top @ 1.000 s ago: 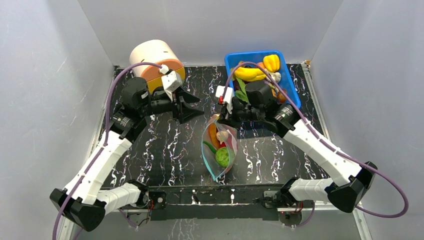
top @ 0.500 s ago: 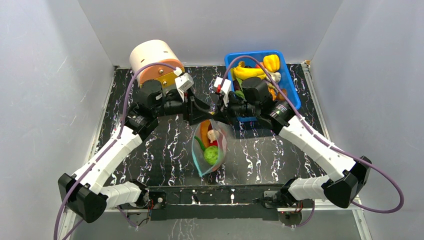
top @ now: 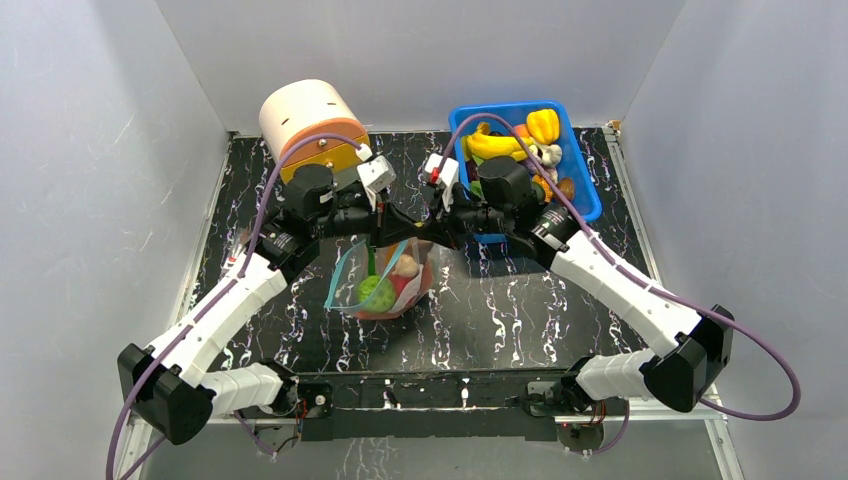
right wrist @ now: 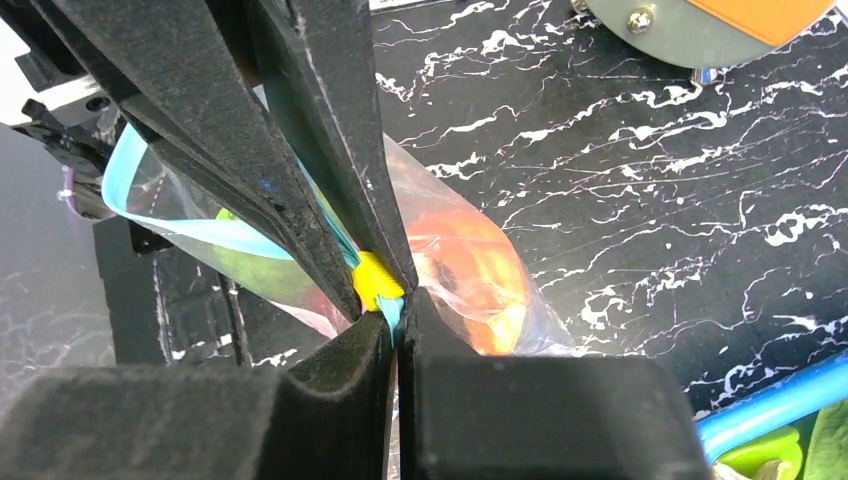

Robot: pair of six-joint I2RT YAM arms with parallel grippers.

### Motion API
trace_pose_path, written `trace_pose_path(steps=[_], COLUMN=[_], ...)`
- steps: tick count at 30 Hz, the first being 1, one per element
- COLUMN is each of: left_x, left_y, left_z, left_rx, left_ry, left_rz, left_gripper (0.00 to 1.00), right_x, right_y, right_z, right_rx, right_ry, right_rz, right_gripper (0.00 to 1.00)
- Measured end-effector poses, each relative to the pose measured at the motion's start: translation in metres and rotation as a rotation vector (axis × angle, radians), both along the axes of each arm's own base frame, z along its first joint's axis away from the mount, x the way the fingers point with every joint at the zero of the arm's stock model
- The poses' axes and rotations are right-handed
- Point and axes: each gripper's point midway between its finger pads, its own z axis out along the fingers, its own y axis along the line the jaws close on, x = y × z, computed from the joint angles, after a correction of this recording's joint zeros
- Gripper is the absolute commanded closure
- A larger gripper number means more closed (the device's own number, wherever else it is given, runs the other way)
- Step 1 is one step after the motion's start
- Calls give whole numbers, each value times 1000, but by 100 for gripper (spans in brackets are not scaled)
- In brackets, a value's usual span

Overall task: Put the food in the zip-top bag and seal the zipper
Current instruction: Zip the zipper food storage bag at the center of the board.

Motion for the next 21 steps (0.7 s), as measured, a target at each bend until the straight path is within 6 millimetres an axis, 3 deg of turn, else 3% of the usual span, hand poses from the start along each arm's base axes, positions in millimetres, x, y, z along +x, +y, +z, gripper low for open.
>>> trace_pose_path(steps=[5, 10, 15, 21], left_x=[-8, -29, -44, -51], left_y=[-1, -6, -6, -5], left_z=[-4, -3, 1, 4], left_rx=[15, 2, -19, -34], left_ry=[0, -6, 2, 7], left_rz=[-40, -157, -239, -278], left_gripper=[100, 100, 100, 100], right_x=[-7, -30, -43, -49], right_y=[-4, -14, -18, -17], right_z=[-6, -1, 2, -8], right_rx=[-1, 13, 58, 85], right_ry=[-82, -214, -300, -319], right_rz=[57, 167, 219, 244], right_gripper=[100, 100, 72, 70])
